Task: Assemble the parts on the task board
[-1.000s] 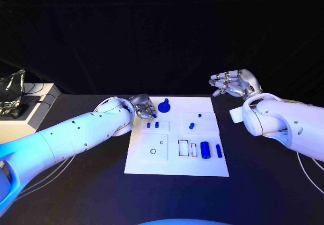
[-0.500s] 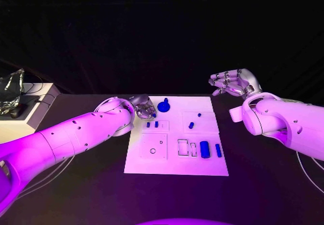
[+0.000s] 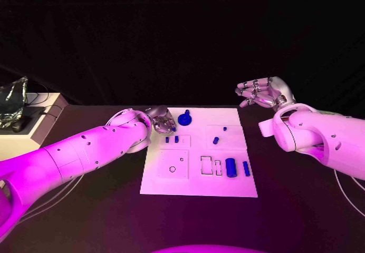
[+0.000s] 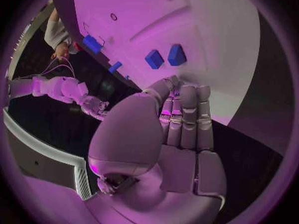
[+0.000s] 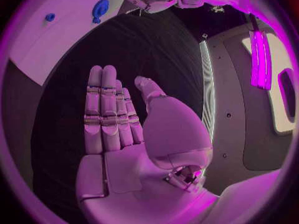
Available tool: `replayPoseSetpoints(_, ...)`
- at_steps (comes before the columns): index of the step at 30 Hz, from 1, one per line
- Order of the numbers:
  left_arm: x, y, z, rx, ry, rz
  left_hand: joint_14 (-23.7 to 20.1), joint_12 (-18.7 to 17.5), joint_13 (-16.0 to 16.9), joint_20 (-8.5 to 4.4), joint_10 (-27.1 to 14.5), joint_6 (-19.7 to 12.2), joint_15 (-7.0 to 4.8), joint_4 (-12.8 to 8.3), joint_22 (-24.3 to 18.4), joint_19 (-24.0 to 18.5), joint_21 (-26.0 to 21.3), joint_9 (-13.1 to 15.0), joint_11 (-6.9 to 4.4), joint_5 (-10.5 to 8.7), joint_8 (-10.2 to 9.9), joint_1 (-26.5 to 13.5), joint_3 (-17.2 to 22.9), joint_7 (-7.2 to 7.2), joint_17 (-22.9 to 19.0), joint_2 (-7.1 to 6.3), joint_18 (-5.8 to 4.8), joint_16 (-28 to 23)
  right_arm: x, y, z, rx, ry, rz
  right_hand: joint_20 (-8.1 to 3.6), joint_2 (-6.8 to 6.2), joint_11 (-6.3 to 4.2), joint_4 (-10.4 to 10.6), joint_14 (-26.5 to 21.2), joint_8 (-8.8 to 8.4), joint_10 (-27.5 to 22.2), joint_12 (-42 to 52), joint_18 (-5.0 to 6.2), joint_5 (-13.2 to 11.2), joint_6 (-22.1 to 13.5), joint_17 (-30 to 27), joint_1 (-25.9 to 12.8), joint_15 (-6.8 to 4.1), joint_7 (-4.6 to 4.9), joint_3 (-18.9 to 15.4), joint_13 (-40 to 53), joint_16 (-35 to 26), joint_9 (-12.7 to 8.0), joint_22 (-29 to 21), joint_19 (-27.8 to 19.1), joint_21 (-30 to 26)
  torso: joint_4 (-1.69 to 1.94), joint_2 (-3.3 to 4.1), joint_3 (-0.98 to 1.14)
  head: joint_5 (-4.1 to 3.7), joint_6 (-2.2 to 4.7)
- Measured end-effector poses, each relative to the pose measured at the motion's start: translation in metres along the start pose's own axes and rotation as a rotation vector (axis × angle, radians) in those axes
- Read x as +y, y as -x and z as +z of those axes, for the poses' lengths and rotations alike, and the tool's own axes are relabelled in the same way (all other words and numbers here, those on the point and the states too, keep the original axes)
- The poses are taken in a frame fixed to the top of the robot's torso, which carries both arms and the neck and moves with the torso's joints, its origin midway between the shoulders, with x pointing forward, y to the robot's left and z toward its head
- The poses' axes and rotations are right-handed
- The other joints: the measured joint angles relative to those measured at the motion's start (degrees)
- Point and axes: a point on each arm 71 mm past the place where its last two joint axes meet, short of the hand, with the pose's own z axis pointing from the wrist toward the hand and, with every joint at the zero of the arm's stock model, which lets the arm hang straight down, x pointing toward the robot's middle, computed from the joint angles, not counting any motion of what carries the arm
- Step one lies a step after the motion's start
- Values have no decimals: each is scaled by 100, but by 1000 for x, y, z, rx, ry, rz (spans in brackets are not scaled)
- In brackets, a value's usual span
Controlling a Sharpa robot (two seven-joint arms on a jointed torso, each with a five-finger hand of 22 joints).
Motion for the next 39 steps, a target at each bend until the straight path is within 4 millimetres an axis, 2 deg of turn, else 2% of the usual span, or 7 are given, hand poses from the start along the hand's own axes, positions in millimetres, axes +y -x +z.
replayPoseSetpoints(8, 1, -1, -1, 3, 2, 0, 0, 0, 1, 0, 0, -357, 0, -26, 0, 0, 0, -11, 0, 0, 3, 0, 26, -28, 21, 0, 0, 0, 0, 0, 0, 0, 0, 0, 0, -1, 0, 0, 0, 0, 0, 0, 0, 0, 0, 0, -1, 0, 0, 0, 0, 0, 0, -10, 0, 1, -2, 0, -1, 4, -1)
replayPoseSetpoints(24, 5, 0, -2, -2, 12, 1, 0, 0, 2, -21, 0, -513, 0, -42, 0, 21, 0, -10, 0, 0, 4, 23, 42, -38, 26, -22, -3, 0, 0, 1, 0, 0, -1, 0, -1, -23, 0, 0, 0, 0, 0, 0, 0, 0, 0, -12, -23, 0, 0, 0, 0, 0, 0, -32, -41, 1, -5, 1, -2, 0, -12)
replayPoseSetpoints(28, 6, 1, -2, -5, 13, 1, 0, 0, 9, -21, 0, -734, 0, -41, 0, 21, 0, -22, 0, 0, 3, 23, 42, -57, 26, -22, -3, 0, -1, 1, 0, -1, -1, -1, -1, -23, 0, 0, 0, 0, 0, 0, 0, 0, 0, -12, -23, 0, 0, 0, 0, 0, 0, -32, -41, 1, -5, 1, -2, 2, -12)
replayPoseSetpoints(32, 8, 2, -3, -8, 16, 1, 0, 0, 9, -21, 0, -591, 0, -72, 0, 21, 0, -21, 0, 0, 3, 23, 73, -49, 26, -23, -3, 0, -1, 1, 0, -1, -2, -1, -1, -23, 0, 0, 0, 0, 0, 0, 0, 0, 0, -12, -23, 0, 0, 0, 0, 0, 0, -41, -41, 1, -4, 2, -3, 2, -12)
replayPoseSetpoints(36, 11, 3, -4, -14, 24, 2, 0, 0, 10, -21, 0, -579, 0, -113, 0, 21, 0, -21, 0, 0, 3, 46, 132, -44, 30, -46, -4, 0, -1, 2, 0, -2, -3, -3, -1, -63, 0, -19, 0, 0, 0, 0, 0, 0, 0, -18, 18, 0, 0, 19, 0, 0, 0, -47, -41, 1, -4, 2, -4, 1, -12)
replayPoseSetpoints(37, 13, 4, -5, -17, 27, 2, 0, 0, 10, -21, 0, -566, 0, -114, 0, 21, 0, -21, 0, 0, 3, 46, 147, -30, 30, -46, -4, -15, -2, 2, 0, -1, -4, -4, -1, -115, 0, -87, 0, 0, 0, -2, 0, 0, 0, -19, 77, 0, 0, 66, 0, 0, 0, -47, -41, 1, -4, 2, -4, -1, -11)
replayPoseSetpoints(39, 16, 6, -5, -25, 34, 2, 0, 0, 10, -20, -3, -504, 0, -154, 0, 21, 0, -21, 4, 0, 3, 46, 186, -14, 30, -46, -3, -28, -2, 3, 0, 3, -7, -9, -3, -99, 0, -223, 0, 0, 0, -35, 0, -49, 3, -24, 274, 0, 3, 139, 0, 0, 0, -37, -38, 53, -4, 1, -3, -4, -7)
